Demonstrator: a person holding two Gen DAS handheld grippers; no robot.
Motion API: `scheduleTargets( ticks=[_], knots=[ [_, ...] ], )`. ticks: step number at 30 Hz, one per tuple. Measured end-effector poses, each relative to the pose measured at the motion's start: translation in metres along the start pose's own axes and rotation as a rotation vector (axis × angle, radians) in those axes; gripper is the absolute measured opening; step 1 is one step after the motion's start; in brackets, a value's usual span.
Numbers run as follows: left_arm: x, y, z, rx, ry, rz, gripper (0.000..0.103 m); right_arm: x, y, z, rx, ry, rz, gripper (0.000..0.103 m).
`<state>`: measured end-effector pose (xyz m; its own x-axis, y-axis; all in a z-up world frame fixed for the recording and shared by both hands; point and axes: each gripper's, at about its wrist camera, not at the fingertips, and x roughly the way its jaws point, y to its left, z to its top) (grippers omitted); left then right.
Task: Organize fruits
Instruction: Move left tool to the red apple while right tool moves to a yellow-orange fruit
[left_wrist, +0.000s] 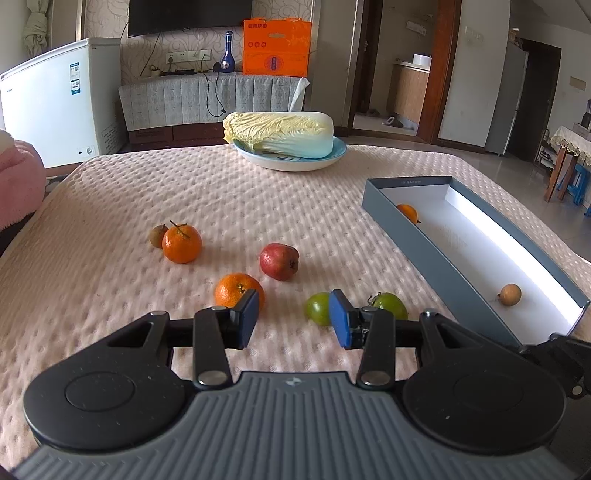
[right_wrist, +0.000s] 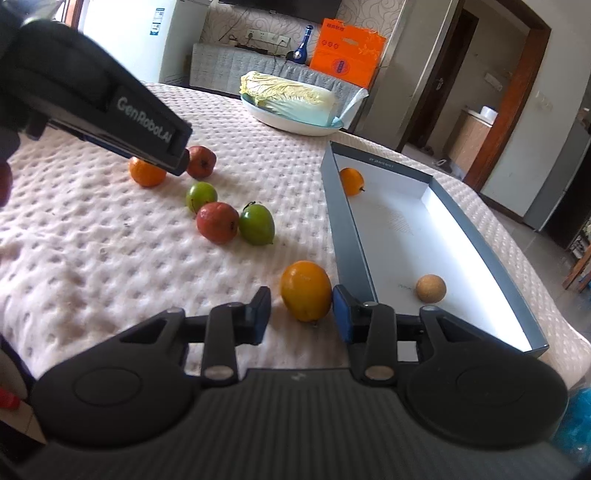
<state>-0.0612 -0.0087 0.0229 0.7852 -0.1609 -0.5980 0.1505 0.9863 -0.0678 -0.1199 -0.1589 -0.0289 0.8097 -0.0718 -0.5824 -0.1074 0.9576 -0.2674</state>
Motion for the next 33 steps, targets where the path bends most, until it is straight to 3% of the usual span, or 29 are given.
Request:
scheduleTargets(
  ticks=[10,18,33],
  knots=[
    [0.002,-0.015,-0.005,0.044,0.011,-0.033,0.048,-0.014,-0.005,-0.002,0.094,0.009,0.133,0.032],
    [0.006,-0.028,-0.008,0.050,0.026,-0.111,0.048,-0.014,-0.013,-0.003,0.140,0.024,0.164,0.032],
    [0.033,-0.044,-0.014,0.082,0.082,-0.098,0.047,-0.016,-0.025,-0.004,0.172,0.043,0.204,0.032]
  ],
)
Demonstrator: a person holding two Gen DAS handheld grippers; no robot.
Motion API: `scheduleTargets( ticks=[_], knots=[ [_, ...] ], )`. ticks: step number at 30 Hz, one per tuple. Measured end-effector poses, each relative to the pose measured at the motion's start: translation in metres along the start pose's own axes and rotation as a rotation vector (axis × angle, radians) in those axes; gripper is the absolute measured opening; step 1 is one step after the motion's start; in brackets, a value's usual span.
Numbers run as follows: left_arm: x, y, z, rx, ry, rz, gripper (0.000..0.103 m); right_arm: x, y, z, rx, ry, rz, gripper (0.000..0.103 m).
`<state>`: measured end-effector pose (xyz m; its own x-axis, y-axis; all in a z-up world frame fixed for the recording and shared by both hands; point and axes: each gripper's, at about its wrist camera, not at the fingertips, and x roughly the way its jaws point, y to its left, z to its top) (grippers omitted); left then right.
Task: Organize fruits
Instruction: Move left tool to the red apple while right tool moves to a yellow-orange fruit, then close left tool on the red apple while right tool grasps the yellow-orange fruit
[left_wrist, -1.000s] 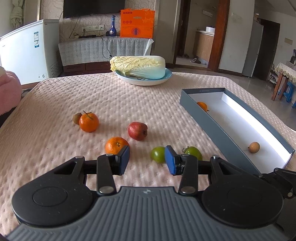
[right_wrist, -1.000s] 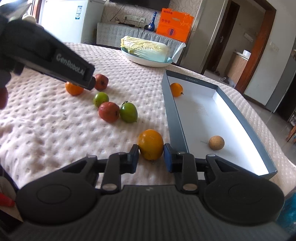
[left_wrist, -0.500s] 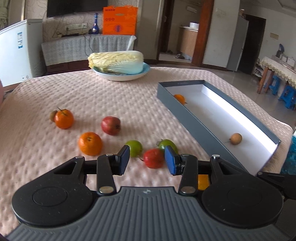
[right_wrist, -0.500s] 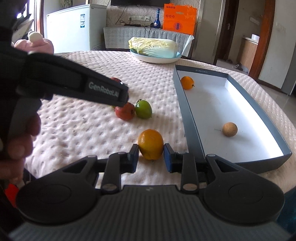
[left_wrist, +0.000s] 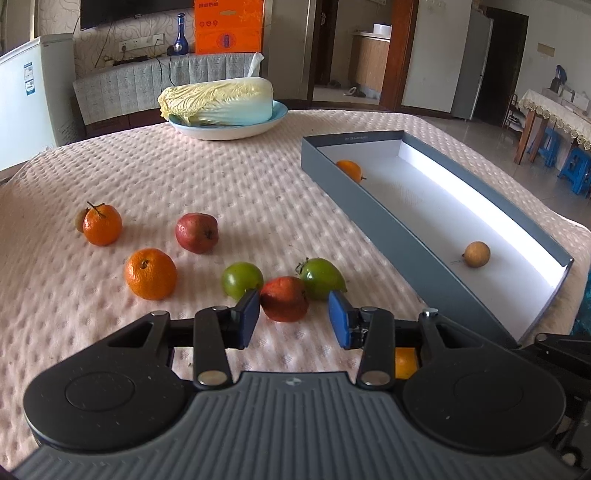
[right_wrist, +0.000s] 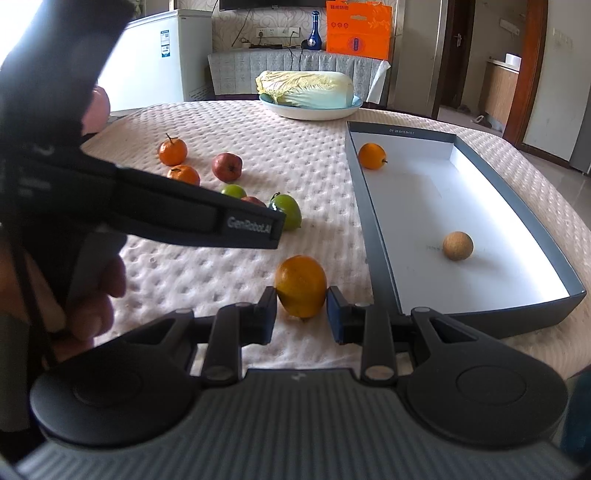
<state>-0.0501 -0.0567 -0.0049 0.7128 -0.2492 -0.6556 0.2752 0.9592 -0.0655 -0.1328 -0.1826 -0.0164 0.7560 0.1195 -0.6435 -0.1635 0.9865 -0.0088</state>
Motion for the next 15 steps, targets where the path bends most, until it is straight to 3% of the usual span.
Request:
scheduleTargets(
  ticks=[5,9,15],
  knots=[
    [0.0025,0.0020,0.0001,-0.015,0.010,0.001,0.046,0.0004,-0.0009,0.0001,-0.003,0.000,0.001,0.032],
    [0.0033,0.0042,-0.0002,-0.029,0.018,0.001,0.036,0.0001,-0.0012,-0.0001,-0.006,-0.001,0.001,0.032],
    [0.0029,0.0092,-0.0010,-0.053,0.019,-0.013,0.035,-0.0001,-0.0003,-0.0009,-0.015,-0.004,-0.006,0.032]
  ],
)
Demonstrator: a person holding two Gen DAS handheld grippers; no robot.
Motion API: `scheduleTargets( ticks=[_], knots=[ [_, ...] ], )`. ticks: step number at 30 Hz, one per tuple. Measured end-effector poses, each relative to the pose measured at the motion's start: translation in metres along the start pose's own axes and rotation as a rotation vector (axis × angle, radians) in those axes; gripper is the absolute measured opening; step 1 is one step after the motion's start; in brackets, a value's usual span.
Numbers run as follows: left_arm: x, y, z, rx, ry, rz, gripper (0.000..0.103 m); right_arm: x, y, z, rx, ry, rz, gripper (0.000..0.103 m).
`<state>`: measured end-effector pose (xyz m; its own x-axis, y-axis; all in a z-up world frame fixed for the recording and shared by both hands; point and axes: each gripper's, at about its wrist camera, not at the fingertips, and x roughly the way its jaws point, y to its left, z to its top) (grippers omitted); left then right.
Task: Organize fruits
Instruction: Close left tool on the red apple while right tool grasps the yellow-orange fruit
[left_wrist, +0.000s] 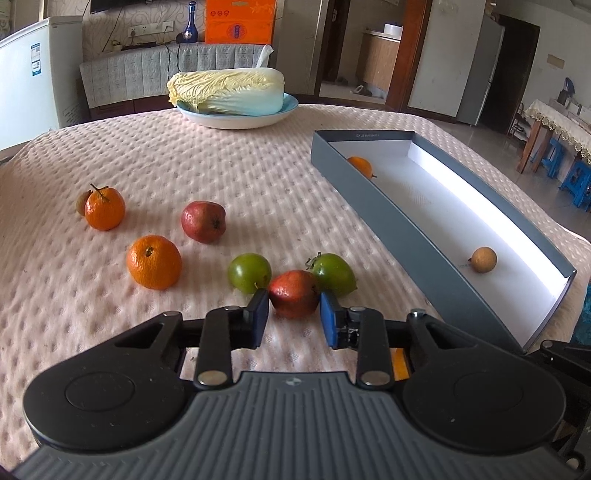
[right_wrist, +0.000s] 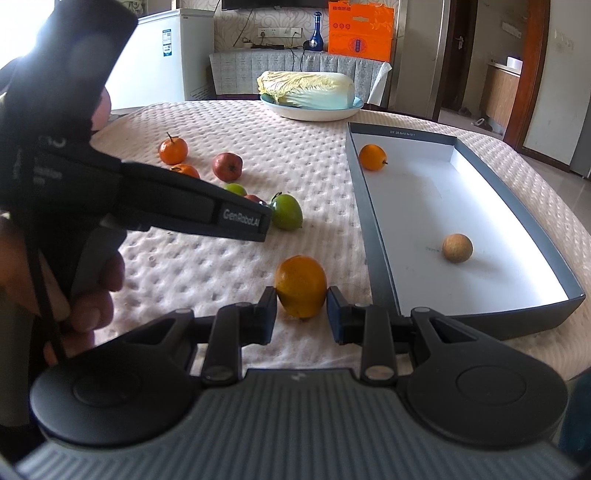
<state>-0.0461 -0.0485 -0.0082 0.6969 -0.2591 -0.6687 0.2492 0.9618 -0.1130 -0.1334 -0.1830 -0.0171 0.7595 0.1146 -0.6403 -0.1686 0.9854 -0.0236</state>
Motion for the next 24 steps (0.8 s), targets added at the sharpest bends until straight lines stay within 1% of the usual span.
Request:
scheduleTargets(
  ticks=[5,15,21,24],
  knots=[
    [-0.002,0.003,0.000,-0.019,0.000,-0.007,0.035,-0.002,-0.001,0.000,-0.003,-0.007,0.001,0.032],
    [-0.015,0.016,0.002,-0.044,-0.024,0.001,0.034,-0.005,-0.001,0.002,-0.008,-0.020,0.019,0.032],
    [-0.007,0.017,-0.005,-0.016,0.015,0.015,0.034,-0.002,0.000,0.000,-0.008,0.000,0.024,0.032],
    [-0.005,0.014,-0.006,-0.007,0.010,0.013,0.034,0.000,-0.001,0.000,-0.004,-0.001,0.023,0.033]
  ],
)
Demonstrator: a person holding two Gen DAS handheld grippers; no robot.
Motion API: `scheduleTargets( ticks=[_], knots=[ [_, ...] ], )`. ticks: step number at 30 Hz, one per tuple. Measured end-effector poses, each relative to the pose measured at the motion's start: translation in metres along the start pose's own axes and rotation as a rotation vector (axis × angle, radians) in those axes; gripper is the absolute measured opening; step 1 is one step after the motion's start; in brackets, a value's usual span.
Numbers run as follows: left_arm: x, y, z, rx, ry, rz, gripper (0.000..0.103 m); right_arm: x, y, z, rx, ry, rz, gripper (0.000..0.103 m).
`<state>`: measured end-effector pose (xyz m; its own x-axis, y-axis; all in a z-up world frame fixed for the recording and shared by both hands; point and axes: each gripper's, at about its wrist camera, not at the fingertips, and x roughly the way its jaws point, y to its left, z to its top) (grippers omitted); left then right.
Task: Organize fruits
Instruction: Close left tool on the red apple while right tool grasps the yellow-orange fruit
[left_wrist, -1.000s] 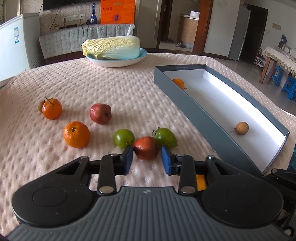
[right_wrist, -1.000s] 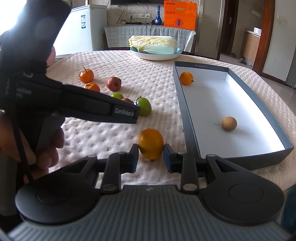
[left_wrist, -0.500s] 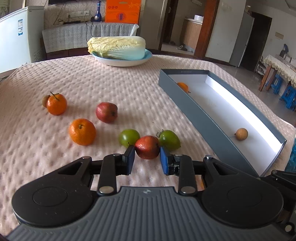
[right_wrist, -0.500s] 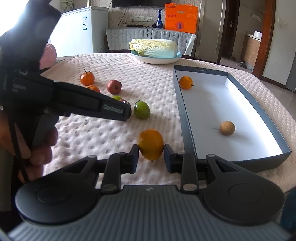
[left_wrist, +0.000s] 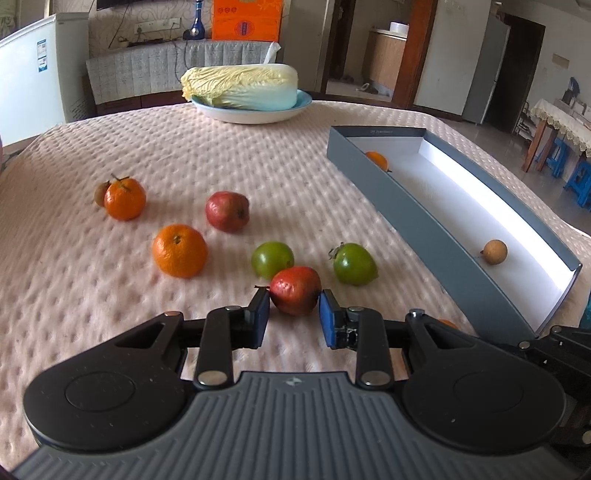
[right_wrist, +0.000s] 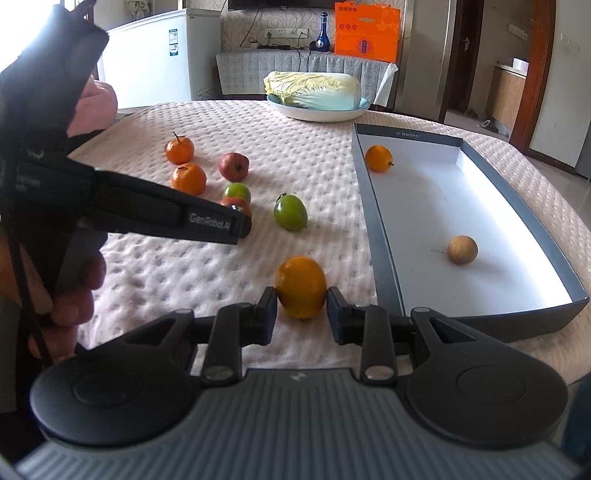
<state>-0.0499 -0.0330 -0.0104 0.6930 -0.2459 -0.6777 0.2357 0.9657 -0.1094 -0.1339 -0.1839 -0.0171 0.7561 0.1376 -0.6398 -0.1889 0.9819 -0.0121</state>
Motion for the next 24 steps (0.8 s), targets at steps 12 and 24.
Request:
scheduleTargets(
  ticks=[12,24],
  knots=[
    [0.008,-0.005,0.001,0.000,-0.009,0.004,0.043,0.005,0.000,0.000,0.005,0.009,0.000,0.032],
    [0.001,0.004,0.002,-0.018,-0.031,0.023,0.034,0.007,0.009,0.002,-0.073,-0.012,-0.013,0.018]
  ],
)
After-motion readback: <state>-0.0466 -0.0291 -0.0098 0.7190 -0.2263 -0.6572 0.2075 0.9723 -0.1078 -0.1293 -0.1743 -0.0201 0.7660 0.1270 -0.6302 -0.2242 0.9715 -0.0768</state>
